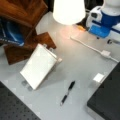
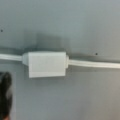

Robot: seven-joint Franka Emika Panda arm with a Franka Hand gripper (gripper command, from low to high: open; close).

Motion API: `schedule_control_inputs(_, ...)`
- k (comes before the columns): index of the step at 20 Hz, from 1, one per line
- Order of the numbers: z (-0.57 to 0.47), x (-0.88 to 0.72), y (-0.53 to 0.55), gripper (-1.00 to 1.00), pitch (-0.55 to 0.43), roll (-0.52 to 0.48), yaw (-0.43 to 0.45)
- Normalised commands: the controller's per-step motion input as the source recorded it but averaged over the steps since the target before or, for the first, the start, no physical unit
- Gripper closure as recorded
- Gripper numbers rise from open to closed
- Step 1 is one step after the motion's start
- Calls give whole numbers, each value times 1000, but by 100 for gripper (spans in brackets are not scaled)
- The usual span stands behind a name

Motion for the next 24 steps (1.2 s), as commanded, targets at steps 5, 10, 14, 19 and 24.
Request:
schedule_control_inputs(5, 388, 489, 3, -100, 239, 134, 46)
schedule_control_inputs(10, 423, 602, 94, -100, 322, 172, 42)
schedule_control_inputs(14, 345, 663, 147, -100, 358, 165, 13)
schedule_control_inputs(19, 236, 672, 150, -100, 273, 212, -4)
schedule_control_inputs(24, 220, 531, 41, -100, 198, 324, 143)
